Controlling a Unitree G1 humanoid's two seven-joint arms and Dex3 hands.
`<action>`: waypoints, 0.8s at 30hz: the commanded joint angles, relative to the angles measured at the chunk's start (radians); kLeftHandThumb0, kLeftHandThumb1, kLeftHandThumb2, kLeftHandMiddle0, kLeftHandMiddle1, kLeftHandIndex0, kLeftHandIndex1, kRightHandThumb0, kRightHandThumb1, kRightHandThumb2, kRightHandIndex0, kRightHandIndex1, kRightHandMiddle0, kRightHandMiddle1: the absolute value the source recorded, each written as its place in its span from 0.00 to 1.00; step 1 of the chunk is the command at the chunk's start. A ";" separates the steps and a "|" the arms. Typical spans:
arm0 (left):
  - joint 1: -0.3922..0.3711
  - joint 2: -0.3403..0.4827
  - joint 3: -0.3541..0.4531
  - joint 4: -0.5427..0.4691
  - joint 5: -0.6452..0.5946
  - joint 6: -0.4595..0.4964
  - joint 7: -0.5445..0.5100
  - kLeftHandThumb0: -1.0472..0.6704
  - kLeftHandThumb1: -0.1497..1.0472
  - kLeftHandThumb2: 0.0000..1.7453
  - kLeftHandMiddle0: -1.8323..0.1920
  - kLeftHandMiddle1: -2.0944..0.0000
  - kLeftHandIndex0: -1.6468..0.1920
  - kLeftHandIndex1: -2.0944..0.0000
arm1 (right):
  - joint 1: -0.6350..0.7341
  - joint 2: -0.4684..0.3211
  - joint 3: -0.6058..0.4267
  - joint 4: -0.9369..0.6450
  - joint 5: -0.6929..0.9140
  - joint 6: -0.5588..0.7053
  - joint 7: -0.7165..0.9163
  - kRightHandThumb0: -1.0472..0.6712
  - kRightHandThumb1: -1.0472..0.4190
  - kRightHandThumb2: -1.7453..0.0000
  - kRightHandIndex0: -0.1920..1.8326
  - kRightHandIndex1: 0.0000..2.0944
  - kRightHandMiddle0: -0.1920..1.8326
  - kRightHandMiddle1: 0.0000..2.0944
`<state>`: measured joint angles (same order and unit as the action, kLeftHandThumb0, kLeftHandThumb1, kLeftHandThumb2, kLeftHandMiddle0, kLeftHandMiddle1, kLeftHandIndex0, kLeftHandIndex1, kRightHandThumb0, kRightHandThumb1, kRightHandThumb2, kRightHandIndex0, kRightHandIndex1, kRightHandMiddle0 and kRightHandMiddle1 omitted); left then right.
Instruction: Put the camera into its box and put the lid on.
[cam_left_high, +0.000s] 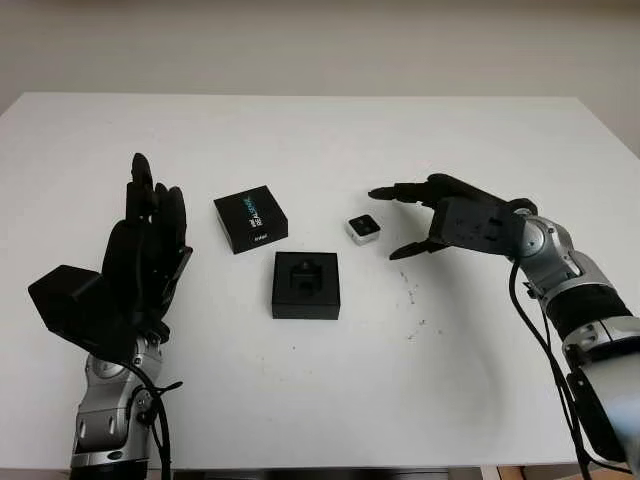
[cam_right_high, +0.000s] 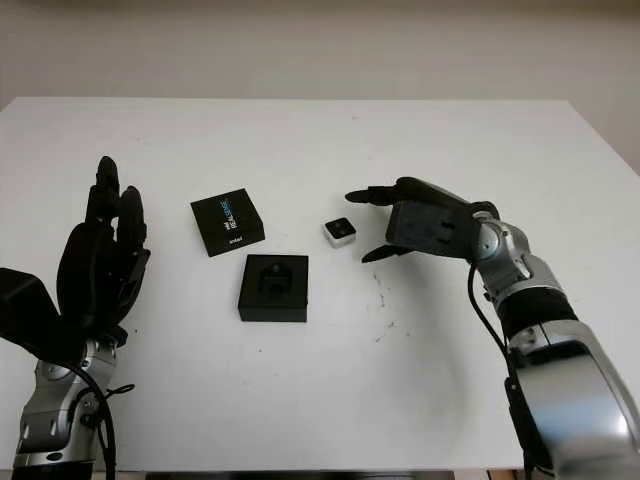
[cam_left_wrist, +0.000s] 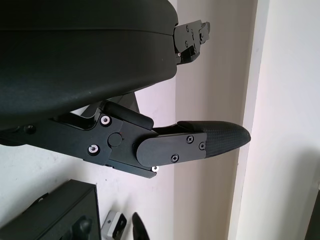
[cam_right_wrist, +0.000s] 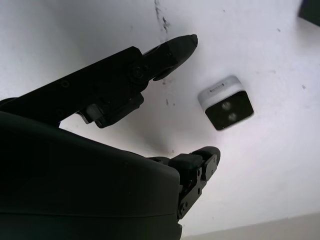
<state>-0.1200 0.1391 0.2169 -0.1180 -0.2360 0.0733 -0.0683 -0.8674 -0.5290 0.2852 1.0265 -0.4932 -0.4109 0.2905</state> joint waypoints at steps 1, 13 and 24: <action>-0.021 -0.006 0.001 -0.006 -0.003 0.000 0.003 0.20 1.00 0.27 1.00 1.00 1.00 1.00 | -0.022 -0.006 0.012 0.022 -0.010 -0.006 -0.015 0.34 0.18 0.97 0.20 0.03 0.31 0.04; -0.024 0.002 -0.010 0.004 0.013 0.003 0.000 0.20 1.00 0.30 1.00 1.00 1.00 1.00 | 0.005 0.064 0.010 0.098 0.025 -0.026 -0.092 0.35 0.15 0.97 0.22 0.03 0.30 0.03; -0.020 -0.003 -0.009 0.000 0.012 -0.001 0.001 0.20 1.00 0.29 1.00 1.00 1.00 1.00 | 0.011 0.114 -0.025 0.136 0.094 -0.037 -0.094 0.36 0.13 0.97 0.24 0.03 0.32 0.04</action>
<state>-0.1223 0.1390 0.2092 -0.1113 -0.2270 0.0772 -0.0691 -0.8659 -0.4352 0.2623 1.1579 -0.4068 -0.4348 0.1885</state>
